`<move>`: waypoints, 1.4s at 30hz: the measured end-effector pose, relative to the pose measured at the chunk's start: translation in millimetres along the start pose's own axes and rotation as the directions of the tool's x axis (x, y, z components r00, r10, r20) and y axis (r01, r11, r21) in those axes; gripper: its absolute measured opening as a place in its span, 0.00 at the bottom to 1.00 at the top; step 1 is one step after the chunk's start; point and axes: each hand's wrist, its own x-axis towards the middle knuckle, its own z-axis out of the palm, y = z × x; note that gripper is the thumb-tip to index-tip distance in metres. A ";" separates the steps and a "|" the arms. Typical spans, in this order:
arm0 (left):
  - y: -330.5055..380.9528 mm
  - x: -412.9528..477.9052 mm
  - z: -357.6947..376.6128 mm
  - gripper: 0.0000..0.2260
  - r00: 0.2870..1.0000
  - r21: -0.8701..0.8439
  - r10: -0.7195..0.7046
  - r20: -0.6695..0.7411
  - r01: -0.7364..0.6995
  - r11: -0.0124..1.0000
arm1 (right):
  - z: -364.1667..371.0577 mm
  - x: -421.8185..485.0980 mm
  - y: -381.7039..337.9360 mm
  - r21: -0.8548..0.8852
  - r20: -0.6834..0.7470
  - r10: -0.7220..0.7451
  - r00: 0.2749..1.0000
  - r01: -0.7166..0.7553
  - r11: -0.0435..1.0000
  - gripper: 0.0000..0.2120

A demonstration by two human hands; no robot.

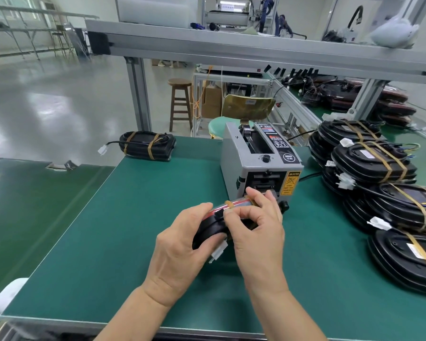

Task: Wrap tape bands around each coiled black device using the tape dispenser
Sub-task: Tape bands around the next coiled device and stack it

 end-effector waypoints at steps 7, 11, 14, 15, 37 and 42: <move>-2.0 0.9 0.0 0.20 1.000 -0.019 0.010 0.002 -0.010 1.000 | -0.5 1.1 -2.7 -0.036 0.010 -0.006 1.000 0.006 0.999 0.12; -3.0 0.7 -2.4 0.17 0.998 -0.037 0.059 0.027 -0.058 0.998 | -0.8 1.2 -3.6 -0.067 0.009 -0.031 0.999 0.031 0.997 0.15; -4.9 -0.1 -5.7 0.16 0.994 -0.020 0.098 0.058 -0.097 0.995 | -0.6 0.4 -3.1 -0.082 0.007 -0.054 0.999 0.055 0.995 0.15; -5.3 -0.1 -6.9 0.16 0.993 -0.013 0.102 0.064 -0.101 0.995 | -0.6 0.4 -2.8 -0.084 0.008 -0.058 0.998 0.058 0.995 0.15; -0.7 -0.7 -9.1 0.22 0.996 -0.081 -0.044 0.078 0.051 0.995 | 9.7 -0.2 8.4 -0.263 -0.105 -0.221 0.970 0.187 0.946 0.18; -0.4 1.3 -8.6 0.24 0.992 -0.061 -0.097 0.084 0.102 0.993 | 10.4 10.1 14.7 -0.260 -0.159 -0.235 0.959 0.189 0.947 0.11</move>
